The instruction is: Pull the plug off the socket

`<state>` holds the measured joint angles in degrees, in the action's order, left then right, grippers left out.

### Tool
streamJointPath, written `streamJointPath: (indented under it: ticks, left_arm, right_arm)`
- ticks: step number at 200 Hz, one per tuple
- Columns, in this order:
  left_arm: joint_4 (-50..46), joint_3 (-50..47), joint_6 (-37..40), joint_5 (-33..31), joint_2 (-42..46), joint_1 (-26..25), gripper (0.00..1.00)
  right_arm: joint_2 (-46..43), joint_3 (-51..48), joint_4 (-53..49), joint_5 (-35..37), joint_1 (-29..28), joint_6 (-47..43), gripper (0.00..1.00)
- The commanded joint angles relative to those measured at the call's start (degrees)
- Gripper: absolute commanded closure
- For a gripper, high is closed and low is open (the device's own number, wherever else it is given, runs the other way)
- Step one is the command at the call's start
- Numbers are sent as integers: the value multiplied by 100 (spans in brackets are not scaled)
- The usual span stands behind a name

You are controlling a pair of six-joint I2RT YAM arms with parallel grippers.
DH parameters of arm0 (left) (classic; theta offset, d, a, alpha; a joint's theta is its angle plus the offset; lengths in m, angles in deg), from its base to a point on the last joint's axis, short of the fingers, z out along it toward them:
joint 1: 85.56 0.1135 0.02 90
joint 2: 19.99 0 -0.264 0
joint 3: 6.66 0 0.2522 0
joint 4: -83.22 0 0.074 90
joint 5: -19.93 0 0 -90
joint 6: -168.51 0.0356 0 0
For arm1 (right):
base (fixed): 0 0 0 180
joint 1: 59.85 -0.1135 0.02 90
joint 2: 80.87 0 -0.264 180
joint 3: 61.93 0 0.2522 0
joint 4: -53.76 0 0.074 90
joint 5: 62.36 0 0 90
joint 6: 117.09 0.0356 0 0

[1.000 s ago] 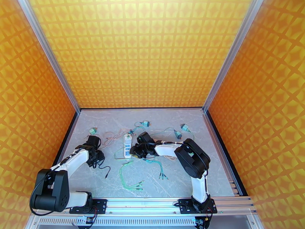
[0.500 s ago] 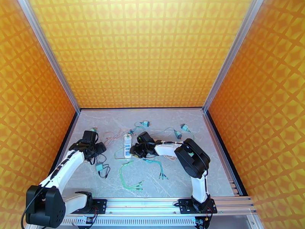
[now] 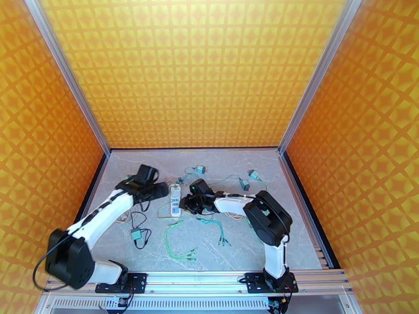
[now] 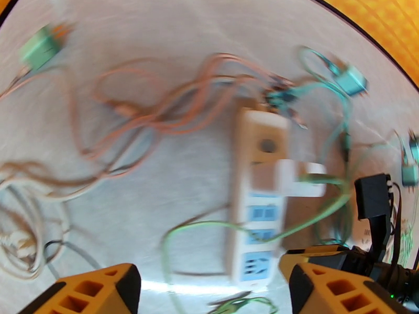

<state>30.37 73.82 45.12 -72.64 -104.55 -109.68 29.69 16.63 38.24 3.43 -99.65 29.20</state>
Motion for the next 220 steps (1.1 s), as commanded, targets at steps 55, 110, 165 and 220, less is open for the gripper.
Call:
streamJointPath:
  ticks: [55, 110, 165, 220]
  left_arm:
    - [-50, 1030, 248, -108, -1350, -445, 19]
    - [-255, 1594, 279, -187, -2230, -461, 20]
    - [-361, 1877, 308, -209, -2716, -485, 28]
    - [-385, 1941, 324, -229, -2900, -486, 41]
  right_arm:
    - [-472, -498, 335, 240, 129, 50, 66]
    - [-573, -654, 386, 238, 165, 66, 66]
    - [-572, -705, 447, 185, 198, 68, 66]
    - [-371, -697, 850, -37, 270, 237, 66]
